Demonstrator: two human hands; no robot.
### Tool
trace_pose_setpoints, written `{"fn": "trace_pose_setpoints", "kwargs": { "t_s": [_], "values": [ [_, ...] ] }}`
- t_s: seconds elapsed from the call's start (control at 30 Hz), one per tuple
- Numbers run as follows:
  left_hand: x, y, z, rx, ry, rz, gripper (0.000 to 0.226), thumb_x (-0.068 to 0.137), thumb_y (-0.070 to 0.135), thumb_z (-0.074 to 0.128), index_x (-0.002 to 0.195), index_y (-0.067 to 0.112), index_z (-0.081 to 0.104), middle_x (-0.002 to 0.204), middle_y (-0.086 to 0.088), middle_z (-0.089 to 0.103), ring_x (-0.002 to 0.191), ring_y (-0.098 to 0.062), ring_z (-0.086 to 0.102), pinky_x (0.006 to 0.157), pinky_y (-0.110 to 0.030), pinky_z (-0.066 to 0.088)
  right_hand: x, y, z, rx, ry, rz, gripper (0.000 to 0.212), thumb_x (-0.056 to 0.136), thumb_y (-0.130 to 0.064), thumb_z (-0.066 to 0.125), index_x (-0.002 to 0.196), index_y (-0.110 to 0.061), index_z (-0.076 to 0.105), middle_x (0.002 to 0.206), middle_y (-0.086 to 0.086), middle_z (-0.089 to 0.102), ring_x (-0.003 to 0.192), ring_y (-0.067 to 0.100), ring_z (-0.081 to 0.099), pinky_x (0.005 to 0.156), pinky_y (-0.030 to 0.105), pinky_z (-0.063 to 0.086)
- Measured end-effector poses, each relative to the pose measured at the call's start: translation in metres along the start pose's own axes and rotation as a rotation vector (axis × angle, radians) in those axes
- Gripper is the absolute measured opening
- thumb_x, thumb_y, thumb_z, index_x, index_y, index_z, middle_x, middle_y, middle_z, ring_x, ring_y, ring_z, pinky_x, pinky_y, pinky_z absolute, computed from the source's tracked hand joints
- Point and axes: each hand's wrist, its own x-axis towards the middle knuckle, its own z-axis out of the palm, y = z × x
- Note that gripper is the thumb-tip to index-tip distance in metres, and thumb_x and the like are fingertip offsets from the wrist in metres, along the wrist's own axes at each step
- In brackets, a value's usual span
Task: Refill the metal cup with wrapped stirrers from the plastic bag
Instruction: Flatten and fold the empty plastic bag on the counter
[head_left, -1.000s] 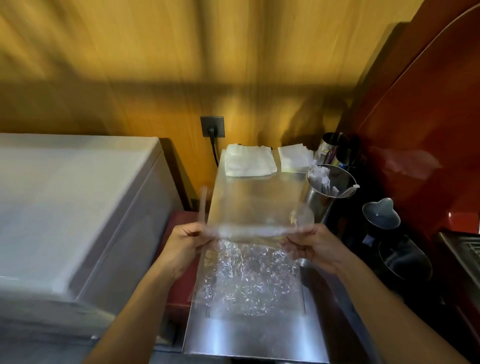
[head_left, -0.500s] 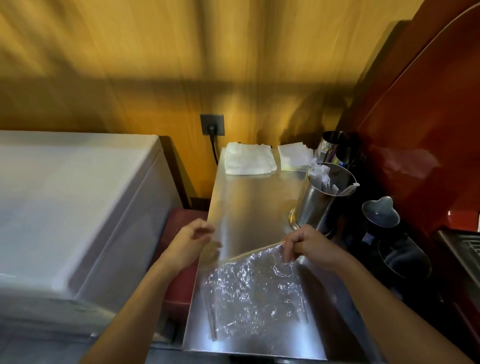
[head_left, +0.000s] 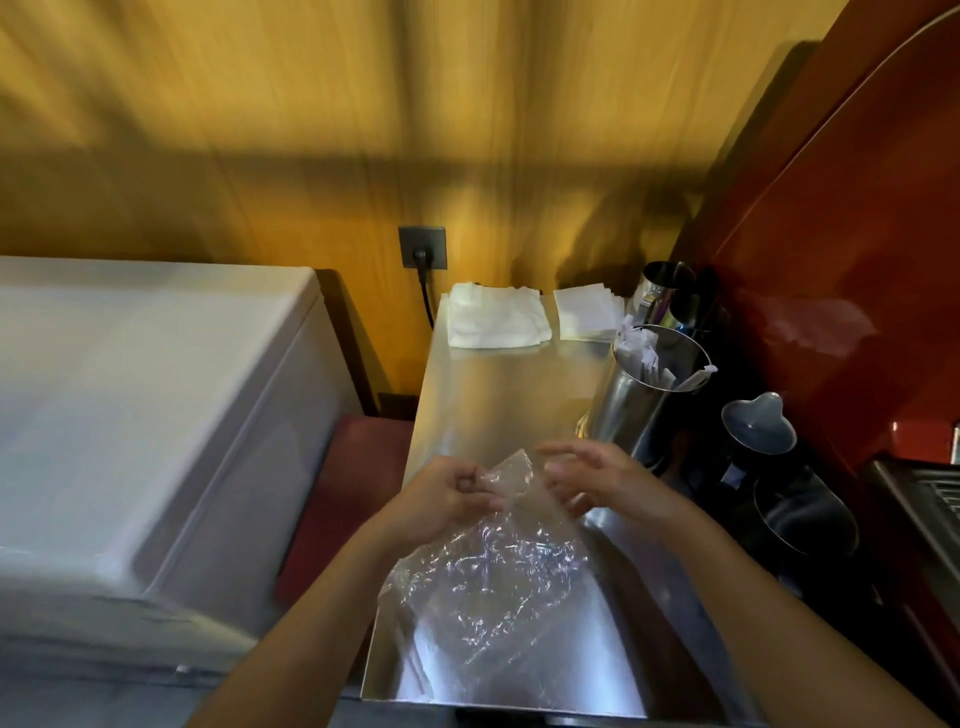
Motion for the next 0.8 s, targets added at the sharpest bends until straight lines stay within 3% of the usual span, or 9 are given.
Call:
{"fn": "trace_pose_setpoints", "kwargs": {
  "t_s": [0.07, 0.13, 0.27, 0.33, 0.43, 0.53, 0.63, 0.73, 0.8],
  "values": [
    [0.000, 0.000, -0.001, -0.051, 0.085, 0.019, 0.015, 0.072, 0.001, 0.073, 0.069, 0.008, 0.060, 0.062, 0.004, 0.073, 0.050, -0.003, 0.057, 0.046, -0.015, 0.042, -0.001, 0.005, 0.000, -0.105, -0.015, 0.025, 0.030, 0.064, -0.032, 0.073, 0.090, -0.017, 0.067, 0.077, 0.004, 0.068, 0.068, 0.020, 0.057, 0.056, 0.026, 0.042],
    [-0.001, 0.002, -0.001, -0.068, 0.136, 0.031, 0.019, 0.070, 0.000, 0.074, 0.067, 0.011, 0.060, 0.057, 0.004, 0.071, 0.048, -0.004, 0.057, 0.046, -0.015, 0.043, 0.000, 0.009, 0.002, -0.097, -0.005, 0.005, 0.007, 0.072, -0.012, 0.073, 0.077, -0.013, 0.068, 0.062, -0.001, 0.069, 0.064, 0.021, 0.052, 0.054, 0.028, 0.036],
    [-0.007, 0.004, 0.000, -0.060, 0.046, -0.012, 0.020, 0.067, 0.001, 0.077, 0.077, 0.011, 0.061, 0.060, 0.005, 0.071, 0.058, -0.006, 0.064, 0.053, -0.018, 0.047, 0.004, 0.005, 0.001, -0.081, 0.108, -0.079, 0.017, 0.074, 0.001, 0.070, 0.068, -0.014, 0.067, 0.048, -0.008, 0.064, 0.047, 0.000, 0.054, 0.050, 0.013, 0.043],
    [-0.010, 0.002, 0.001, -0.050, 0.018, -0.041, 0.018, 0.069, 0.002, 0.076, 0.069, 0.016, 0.064, 0.061, 0.002, 0.070, 0.056, -0.010, 0.062, 0.049, -0.020, 0.047, 0.005, 0.001, 0.002, -0.055, 0.128, -0.102, 0.017, 0.075, 0.002, 0.069, 0.069, -0.014, 0.067, 0.048, -0.008, 0.064, 0.046, -0.001, 0.053, 0.048, 0.011, 0.042],
    [-0.011, 0.002, 0.002, -0.109, 0.149, -0.047, 0.014, 0.072, -0.001, 0.072, 0.069, 0.011, 0.064, 0.061, -0.004, 0.068, 0.055, -0.018, 0.061, 0.054, -0.028, 0.049, 0.008, -0.001, 0.003, 0.066, 0.159, -0.095, 0.016, 0.076, 0.000, 0.069, 0.082, -0.015, 0.064, 0.053, -0.008, 0.067, 0.047, -0.001, 0.057, 0.045, 0.011, 0.042],
    [-0.010, 0.003, 0.001, -0.238, 0.296, -0.035, 0.010, 0.074, -0.002, 0.070, 0.076, 0.004, 0.061, 0.056, 0.001, 0.068, 0.049, -0.012, 0.062, 0.045, -0.020, 0.048, 0.008, 0.002, 0.007, 0.269, 0.210, -0.038, 0.033, 0.068, -0.009, 0.073, 0.096, -0.019, 0.058, 0.063, -0.004, 0.066, 0.052, 0.008, 0.059, 0.044, 0.017, 0.045],
    [-0.010, 0.004, -0.001, -0.344, 0.414, 0.008, 0.011, 0.074, -0.001, 0.069, 0.071, 0.005, 0.061, 0.060, -0.003, 0.066, 0.049, -0.010, 0.059, 0.044, -0.018, 0.046, 0.008, 0.009, 0.015, 0.431, 0.159, 0.009, 0.048, 0.057, -0.020, 0.076, 0.100, -0.017, 0.055, 0.064, -0.002, 0.071, 0.052, 0.010, 0.062, 0.044, 0.022, 0.049],
    [-0.008, 0.002, -0.001, -0.363, 0.492, 0.014, 0.021, 0.075, 0.000, 0.070, 0.061, 0.013, 0.063, 0.065, -0.008, 0.064, 0.049, -0.010, 0.058, 0.042, -0.018, 0.045, 0.010, 0.017, 0.025, 0.355, 0.166, 0.058, 0.030, 0.059, -0.018, 0.078, 0.082, -0.014, 0.060, 0.060, -0.003, 0.069, 0.049, 0.007, 0.057, 0.047, 0.021, 0.044],
    [-0.007, 0.002, -0.001, -0.397, 0.478, 0.007, 0.008, 0.075, 0.001, 0.070, 0.071, 0.007, 0.065, 0.069, -0.010, 0.065, 0.051, -0.013, 0.061, 0.044, -0.019, 0.047, 0.013, 0.023, 0.029, 0.313, 0.206, 0.062, 0.018, 0.066, -0.006, 0.076, 0.070, -0.014, 0.060, 0.053, -0.003, 0.060, 0.046, 0.007, 0.049, 0.046, 0.019, 0.039]
  ]
}}
